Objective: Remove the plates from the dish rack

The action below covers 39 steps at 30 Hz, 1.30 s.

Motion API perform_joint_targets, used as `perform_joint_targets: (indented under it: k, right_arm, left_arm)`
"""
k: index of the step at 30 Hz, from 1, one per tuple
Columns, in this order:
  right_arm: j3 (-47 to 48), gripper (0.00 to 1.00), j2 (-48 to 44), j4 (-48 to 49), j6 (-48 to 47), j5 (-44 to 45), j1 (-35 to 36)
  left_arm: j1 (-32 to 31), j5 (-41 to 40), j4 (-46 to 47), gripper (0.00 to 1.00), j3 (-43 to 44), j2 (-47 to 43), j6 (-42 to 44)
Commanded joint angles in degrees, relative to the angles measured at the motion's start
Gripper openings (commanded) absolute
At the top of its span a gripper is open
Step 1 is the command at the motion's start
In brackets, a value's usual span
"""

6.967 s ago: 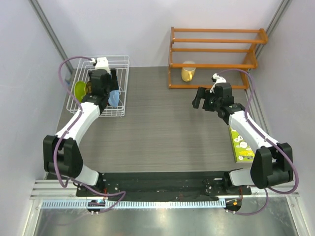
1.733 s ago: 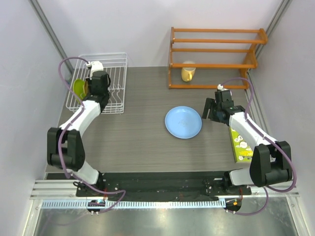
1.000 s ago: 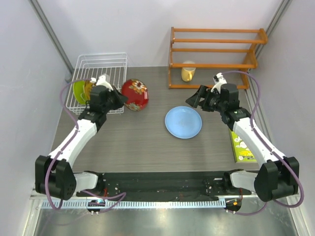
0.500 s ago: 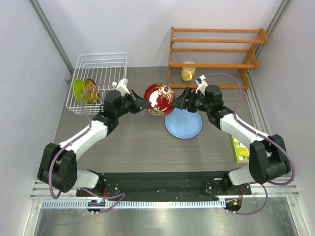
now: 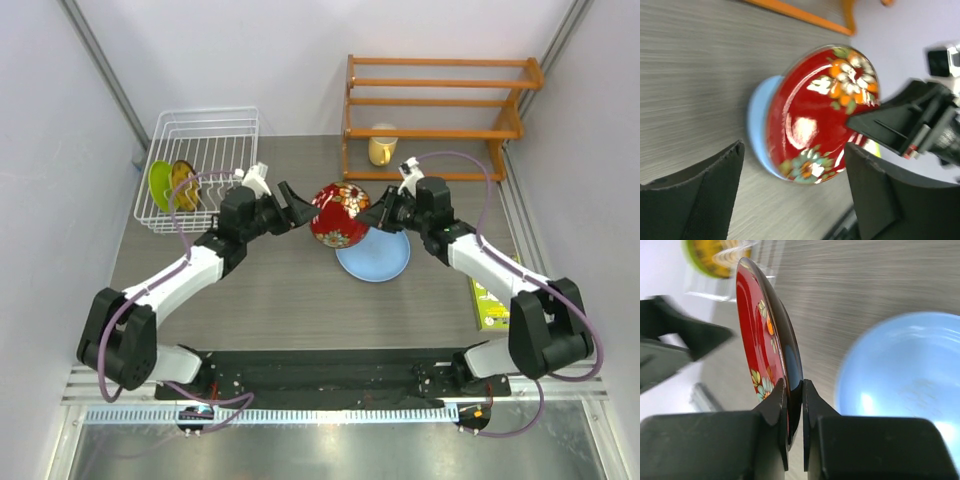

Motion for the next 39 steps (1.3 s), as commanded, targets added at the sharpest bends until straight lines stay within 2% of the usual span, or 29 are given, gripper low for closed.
perform_joint_targets:
  k: [1, 3, 6, 10, 13, 21, 24, 26, 27, 28, 30, 31, 34, 39]
  right_arm:
    - [-0.2, 0.01, -8.2, -9.8, -5.3, 11.6, -3.8]
    - [-1.0, 0.01, -9.4, -11.8, -6.0, 12.0, -5.5]
    - [-2.4, 0.01, -9.2, -15.3, -6.8, 11.7, -8.3]
    - [-4.1, 0.01, -6.6, -15.9, -7.1, 9.1, -10.0]
    - [-4.4, 0.01, -5.0, -15.3, -6.9, 7.0, -10.2]
    - [-5.7, 0.04, 2.7, -7.8, -5.0, 1.9, -10.4]
    - [-5.4, 0.11, 6.5, -4.8, -4.5, -1.6, -10.3]
    - [-4.4, 0.23, 8.1, -5.1, -4.4, -3.5, -10.4]
    - [-4.3, 0.29, 8.7, -5.6, -4.4, -3.4, -10.4]
    - [-4.1, 0.43, 8.8, -6.2, -4.5, -2.9, -10.4]
    - [-3.7, 0.54, 8.2, -9.4, -6.0, 0.4, -10.3]
    - [-3.3, 0.64, 7.4, -10.6, -6.7, 1.5, -10.3]
    - [-1.4, 0.73, 5.5, -15.8, -9.5, 6.0, -10.3]
    - [3.9, 0.74, 2.9, -26.6, -14.4, 16.6, -9.6]
  left_arm:
    - [-0.1, -17.3, -13.2, 0.82, 4.9, -6.4, 13.6]
    - [-0.1, -26.5, -18.2, 0.83, 5.3, -9.6, 16.8]
    - [-0.1, -33.6, -21.2, 0.84, 5.3, -14.9, 22.3]
    - [-0.2, -44.1, -21.8, 0.94, 3.4, -21.8, 27.0]
    - [-0.1, -48.7, -21.3, 1.0, 2.2, -26.5, 30.5]
    - [-0.1, -54.2, -21.9, 0.99, 1.3, -28.8, 34.5]
    - [-0.1, -54.4, -22.3, 1.0, 1.1, -28.1, 34.2]
    - [-0.1, -54.4, -22.2, 1.0, 0.9, -27.7, 34.3]
    - [-0.1, -54.6, -22.2, 1.0, 0.9, -27.4, 34.3]
    - [-0.1, -54.8, -22.2, 0.99, 0.9, -27.2, 34.7]
    - [-0.2, -55.6, -22.3, 1.0, 1.2, -26.0, 34.9]
    - [-0.1, -55.9, -22.2, 0.99, 1.5, -25.6, 35.1]
    - [-0.1, -57.3, -21.6, 1.0, 1.9, -23.6, 36.0]
    - [1.2, -58.8, -19.0, 0.99, 3.9, -18.3, 38.8]
